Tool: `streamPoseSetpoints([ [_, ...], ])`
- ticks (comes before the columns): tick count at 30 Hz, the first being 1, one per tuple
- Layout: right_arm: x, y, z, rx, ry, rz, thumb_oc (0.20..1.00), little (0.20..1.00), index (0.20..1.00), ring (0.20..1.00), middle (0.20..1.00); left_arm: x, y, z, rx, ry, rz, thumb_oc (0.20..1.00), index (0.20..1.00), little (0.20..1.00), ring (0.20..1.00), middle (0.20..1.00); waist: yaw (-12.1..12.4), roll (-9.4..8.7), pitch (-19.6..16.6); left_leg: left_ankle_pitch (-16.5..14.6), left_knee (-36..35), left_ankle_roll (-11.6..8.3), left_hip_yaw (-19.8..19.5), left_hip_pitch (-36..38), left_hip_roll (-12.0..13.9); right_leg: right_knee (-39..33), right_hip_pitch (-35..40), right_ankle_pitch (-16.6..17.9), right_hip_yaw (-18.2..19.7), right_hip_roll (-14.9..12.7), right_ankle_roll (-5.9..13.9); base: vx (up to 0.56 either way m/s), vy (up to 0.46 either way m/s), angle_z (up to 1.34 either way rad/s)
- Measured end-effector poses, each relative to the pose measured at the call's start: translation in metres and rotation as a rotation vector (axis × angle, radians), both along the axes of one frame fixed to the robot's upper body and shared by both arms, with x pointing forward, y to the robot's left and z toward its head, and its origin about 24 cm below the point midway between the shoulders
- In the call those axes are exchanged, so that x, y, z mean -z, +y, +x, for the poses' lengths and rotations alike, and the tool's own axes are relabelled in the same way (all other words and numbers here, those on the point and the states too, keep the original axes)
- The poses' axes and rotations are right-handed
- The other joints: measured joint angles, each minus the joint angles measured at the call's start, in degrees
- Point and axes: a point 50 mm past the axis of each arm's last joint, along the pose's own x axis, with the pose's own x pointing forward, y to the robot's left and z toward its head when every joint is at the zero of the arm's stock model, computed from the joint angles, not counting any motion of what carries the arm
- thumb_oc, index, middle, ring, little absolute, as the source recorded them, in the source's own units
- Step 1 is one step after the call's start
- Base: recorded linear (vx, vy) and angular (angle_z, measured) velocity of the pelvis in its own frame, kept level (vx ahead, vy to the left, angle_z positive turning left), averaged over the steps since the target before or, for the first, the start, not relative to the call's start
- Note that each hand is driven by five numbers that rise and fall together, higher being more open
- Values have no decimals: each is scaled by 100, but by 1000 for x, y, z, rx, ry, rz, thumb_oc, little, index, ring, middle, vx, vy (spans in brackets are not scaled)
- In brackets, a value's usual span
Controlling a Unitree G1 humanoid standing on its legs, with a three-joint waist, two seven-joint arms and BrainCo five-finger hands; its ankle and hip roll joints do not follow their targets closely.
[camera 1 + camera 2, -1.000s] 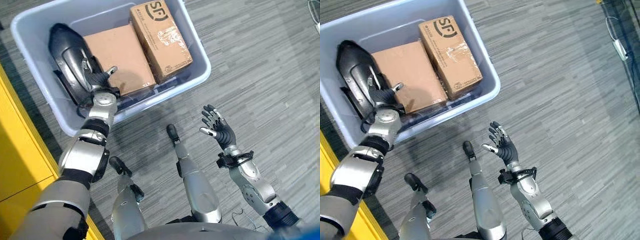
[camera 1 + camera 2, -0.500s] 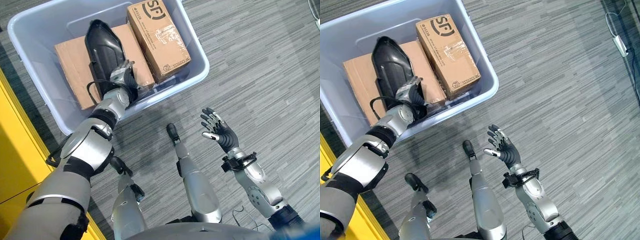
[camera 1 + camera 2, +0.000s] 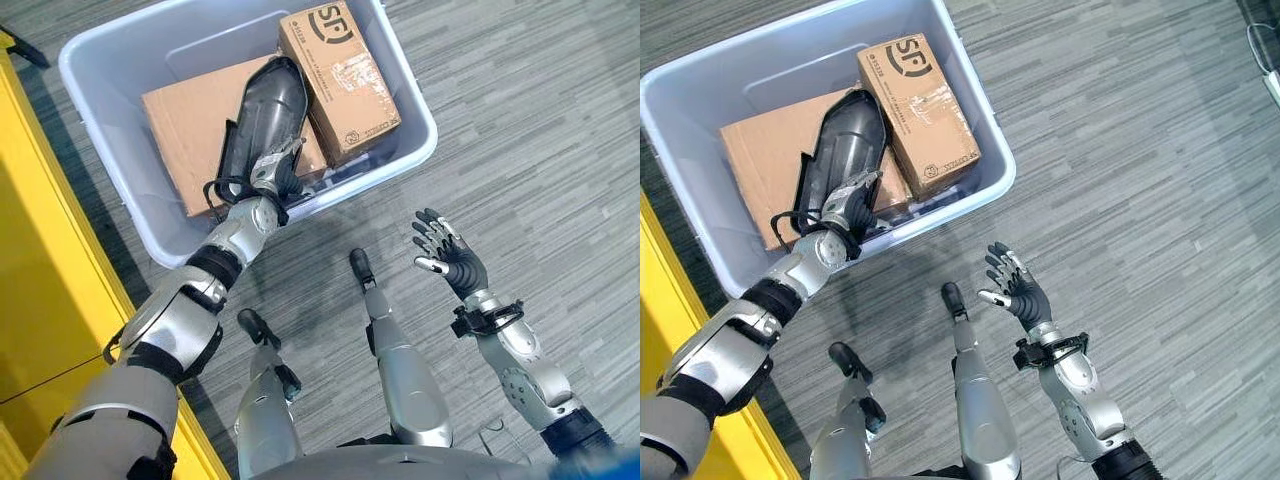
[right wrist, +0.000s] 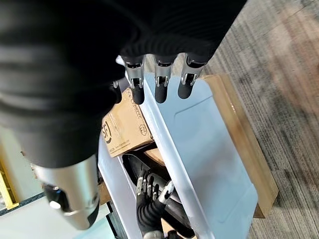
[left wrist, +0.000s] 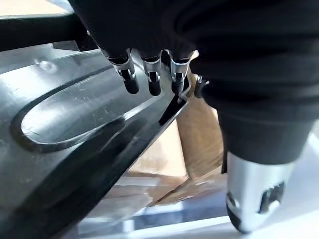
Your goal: Move parts from the plastic box to the shelf.
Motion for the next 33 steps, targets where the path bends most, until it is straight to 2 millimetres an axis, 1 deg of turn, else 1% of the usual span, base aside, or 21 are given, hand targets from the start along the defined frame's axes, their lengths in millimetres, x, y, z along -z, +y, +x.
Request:
streamPoseSetpoints([
  [1, 0, -1, 0, 5, 2, 0, 1000, 1000, 1000, 1000, 1000, 0, -1, -5, 16, -20, -38, 1000, 1000, 1000, 1000, 1000, 39, 29, 7, 2, 0, 3, -18, 2, -4, -8, 18, 0, -15, -7, 0, -67, -32, 8],
  [2, 0, -1, 0, 10, 0, 0, 1000, 1000, 1000, 1000, 1000, -4, 1, -17, 37, -61, -117, 1000, 1000, 1000, 1000, 1000, 67, 54, 19, 2, 0, 4, -42, 3, -5, -18, 34, 0, -30, -10, 1, -64, -42, 7],
  [3, 0, -3, 0, 25, 3, -1, 1000, 1000, 1000, 1000, 1000, -10, 0, -27, 65, -110, -187, 1000, 1000, 1000, 1000, 1000, 109, 76, 31, 22, 3, 13, -57, 2, -4, -8, 41, 1, -44, 0, 0, -69, -44, 8],
  [6, -2, -10, 1, 59, -7, -1, 1000, 1000, 1000, 1000, 1000, -24, 2, -46, 104, -220, -327, 1000, 1000, 1000, 1000, 1000, 232, 141, 70, 40, 1, 27, -126, -6, 1, 2, 54, -1, -88, -11, 2, 9, -4, 7],
  [7, -3, -12, 2, 71, -9, -2, 1000, 1000, 1000, 1000, 1000, -27, 3, -48, 109, -245, -357, 1000, 1000, 1000, 1000, 1000, 307, 167, 71, 41, 0, 28, -138, -1, -7, 5, 62, -1, -90, -12, 1, 4, -5, 5],
  [9, -5, -14, 3, 85, -18, -1, 1000, 1000, 1000, 1000, 1000, -32, 12, -57, 97, -293, -567, 1000, 1000, 1000, 1000, 1000, 324, 186, 71, 39, -2, 31, -157, -9, -19, -5, 60, -20, -88, -53, 24, 0, -14, 4],
  [10, -6, -15, 3, 92, -19, -1, 1000, 1000, 1000, 1000, 1000, -32, 13, -60, 92, -309, -663, 1000, 1000, 1000, 1000, 1000, 322, 188, 72, 39, -3, 32, -170, -17, -25, -8, 60, -25, -89, -68, 32, 2, -12, 5],
  [13, -6, -16, 3, 100, -24, -8, 1000, 1000, 1000, 1000, 1000, -41, 5, -66, 135, -363, -813, 1000, 1000, 1000, 1000, 1000, 308, 189, 72, 40, -3, 35, -202, -42, -49, -32, 58, -9, -103, -93, 36, 1, -2, 3],
  [16, -6, -17, 3, 112, -26, -7, 1000, 1000, 1000, 1000, 1000, -52, 3, -71, 158, -428, -836, 1000, 1000, 1000, 1000, 1000, 296, 191, 73, 41, -2, 37, -203, -65, -53, -73, 53, 24, -109, -87, 23, 0, 0, 0],
  [18, -7, -17, 3, 122, -32, -4, 1000, 1000, 1000, 1000, 1000, -56, 6, -71, 125, -475, -836, 1000, 1000, 1000, 1000, 1000, 291, 193, 75, 45, -1, 40, -215, -105, -49, -105, 37, 47, -127, -69, 8, 0, 0, 0],
  [21, -6, -17, 3, 127, -30, -4, 1000, 1000, 1000, 1000, 1000, -55, 2, -70, 112, -482, -866, 1000, 1000, 1000, 1000, 1000, 293, 193, 75, 46, 0, 42, -261, -118, -49, -105, 44, 46, -159, -71, 9, 1, -11, 3],
  [24, -5, -14, 3, 118, -26, -4, 1000, 1000, 1000, 1000, 1000, -53, 6, -65, 54, -501, -827, 1000, 1000, 1000, 1000, 1000, 296, 193, 75, 47, 0, 42, -277, -132, -49, -105, 41, 44, -177, -56, 11, 0, -5, 1],
  [25, -5, -14, 2, 116, -24, -3, 1000, 1000, 1000, 1000, 1000, -52, 8, -64, 22, -513, -800, 1000, 1000, 1000, 1000, 1000, 291, 193, 75, 46, 0, 42, -280, -137, -50, -105, 40, 44, -179, -56, 12, 0, 0, 0],
  [26, -5, -13, 2, 118, -21, -3, 1000, 1000, 1000, 1000, 1000, -45, 14, -57, -45, -505, -728, 1000, 1000, 1000, 1000, 1000, 289, 193, 76, 46, 0, 42, -282, -144, -51, -105, 32, 42, -180, -57, 15, 0, 0, 0],
  [28, -5, -13, 2, 119, -26, -1, 1000, 1000, 1000, 1000, 1000, -42, 16, -55, -82, -501, -664, 1000, 1000, 1000, 1000, 1000, 276, 193, 77, 46, -1, 42, -282, -185, -52, -105, -13, 42, -179, -57, 15, 0, 0, 0],
  [29, -4, -12, 2, 116, -25, 0, 1000, 1000, 1000, 1000, 1000, -41, 21, -52, -120, -512, -543, 1000, 1000, 1000, 1000, 1000, 256, 192, 77, 46, -1, 42, -278, -190, -48, -105, -23, 43, -176, -49, 14, 2, -5, -3],
  [30, -5, -13, 2, 119, -31, 0, 1000, 1000, 1000, 1000, 1000, -41, 27, -49, -151, -517, -478, 1000, 1000, 1000, 1000, 1000, 246, 193, 79, 46, -1, 42, -269, -203, -49, -105, -43, 43, -166, -49, 14, -2, 5, -4],
  [33, -6, -13, 2, 121, -36, 1, 1000, 1000, 1000, 1000, 1000, -37, 32, -47, -206, -514, -400, 1000, 1000, 1000, 1000, 1000, 242, 202, 147, 46, -1, 42, -263, -208, -46, -106, -53, 44, -161, -44, 13, -1, 1, -1],
])
